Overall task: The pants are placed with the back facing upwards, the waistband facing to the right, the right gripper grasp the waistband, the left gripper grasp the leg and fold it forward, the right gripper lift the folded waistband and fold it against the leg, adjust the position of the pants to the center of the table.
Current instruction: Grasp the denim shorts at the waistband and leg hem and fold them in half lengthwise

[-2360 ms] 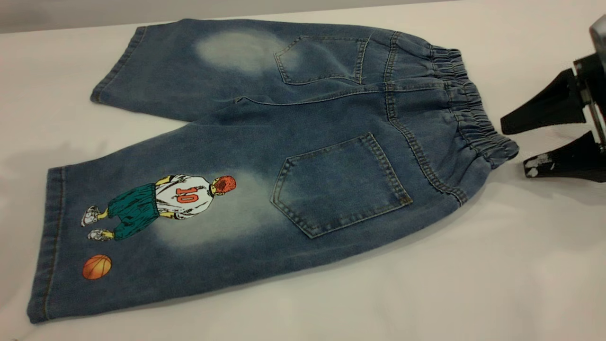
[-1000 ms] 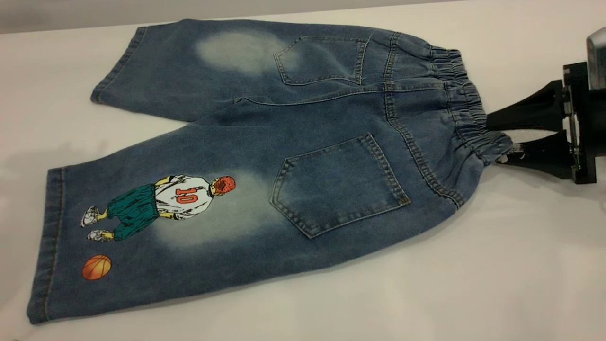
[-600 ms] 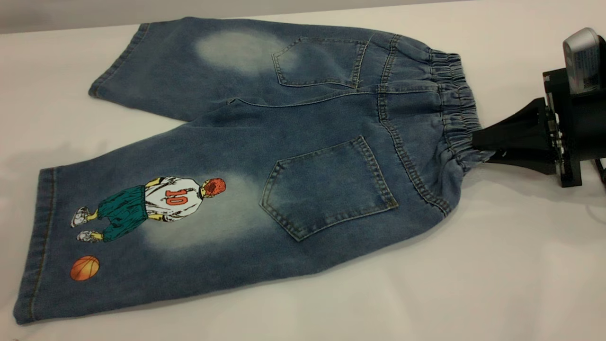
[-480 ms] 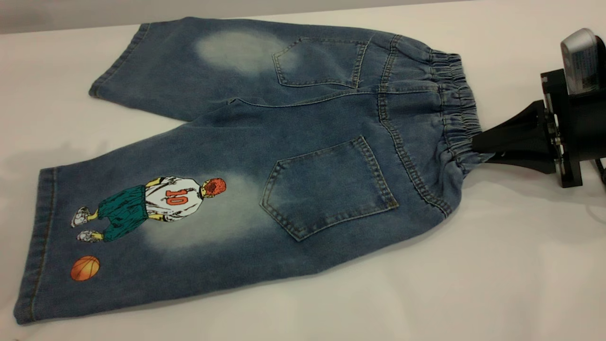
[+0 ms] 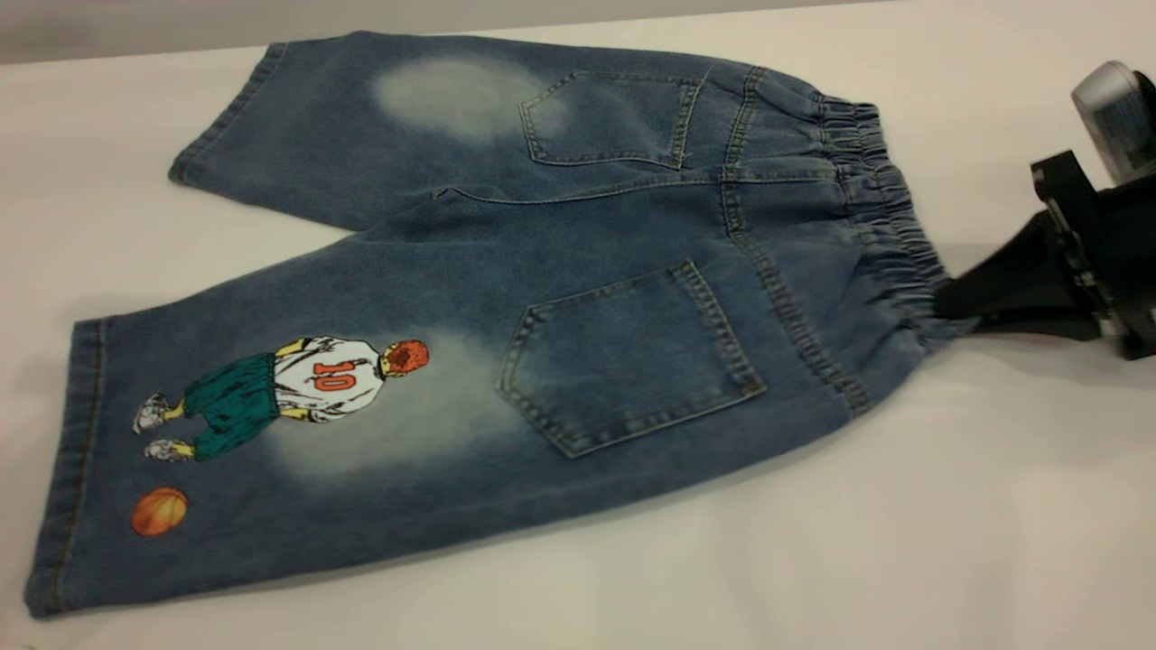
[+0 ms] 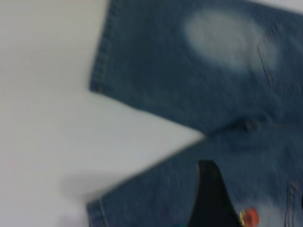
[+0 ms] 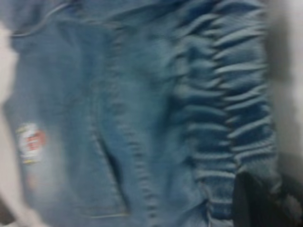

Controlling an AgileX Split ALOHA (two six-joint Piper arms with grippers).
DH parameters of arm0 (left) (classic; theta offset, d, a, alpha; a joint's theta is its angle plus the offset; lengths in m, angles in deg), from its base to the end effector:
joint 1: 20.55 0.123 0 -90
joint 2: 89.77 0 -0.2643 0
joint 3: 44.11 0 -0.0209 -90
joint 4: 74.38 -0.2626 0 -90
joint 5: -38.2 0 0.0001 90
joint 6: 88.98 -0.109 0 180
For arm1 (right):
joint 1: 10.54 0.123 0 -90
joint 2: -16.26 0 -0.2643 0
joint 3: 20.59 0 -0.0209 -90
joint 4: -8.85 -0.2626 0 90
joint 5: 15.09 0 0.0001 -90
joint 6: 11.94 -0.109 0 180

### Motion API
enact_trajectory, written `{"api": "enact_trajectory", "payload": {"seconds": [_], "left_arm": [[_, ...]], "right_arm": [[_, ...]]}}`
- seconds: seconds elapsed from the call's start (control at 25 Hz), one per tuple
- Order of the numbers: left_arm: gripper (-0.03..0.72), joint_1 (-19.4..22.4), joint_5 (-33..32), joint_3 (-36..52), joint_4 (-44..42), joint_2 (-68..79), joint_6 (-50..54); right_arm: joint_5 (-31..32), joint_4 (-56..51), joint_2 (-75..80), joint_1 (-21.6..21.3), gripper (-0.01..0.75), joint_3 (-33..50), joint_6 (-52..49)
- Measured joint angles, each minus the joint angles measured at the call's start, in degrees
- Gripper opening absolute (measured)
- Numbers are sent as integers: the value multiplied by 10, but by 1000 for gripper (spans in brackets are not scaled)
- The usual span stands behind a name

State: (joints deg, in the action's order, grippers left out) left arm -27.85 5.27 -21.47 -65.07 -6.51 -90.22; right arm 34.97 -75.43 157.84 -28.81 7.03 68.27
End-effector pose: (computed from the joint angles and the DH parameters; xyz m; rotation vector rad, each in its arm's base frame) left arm 0.2955 -0.0475 0.2523 0.0554 2.4236 -0.2171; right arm 0.2936 -0.0093 -0.0370 0.4052 2.6584 1.2173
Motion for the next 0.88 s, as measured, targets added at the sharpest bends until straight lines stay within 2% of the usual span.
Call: {"api": "enact_trajectory", "payload": {"seconds": [0.16, 0.28, 0.44, 0.68, 0.88], "left_arm": [[411, -23, -50, 1, -1, 0, -5], [411, -27, -78, 1, -1, 0, -11], [411, -27, -72, 1, -1, 0, -11], [411, -27, -107, 1, -1, 20, -12], [411, -27, -153, 1, -1, 65, -18]], "right_arm": [[-10, 18, -34, -1, 29, 1, -14], [36, 13, -58, -1, 29, 1, -16], [83, 10, -88, -1, 29, 1, -22], [88, 9, -117, 0, 29, 0, -34], [66, 26, -135, 0, 29, 0, -60]]}}
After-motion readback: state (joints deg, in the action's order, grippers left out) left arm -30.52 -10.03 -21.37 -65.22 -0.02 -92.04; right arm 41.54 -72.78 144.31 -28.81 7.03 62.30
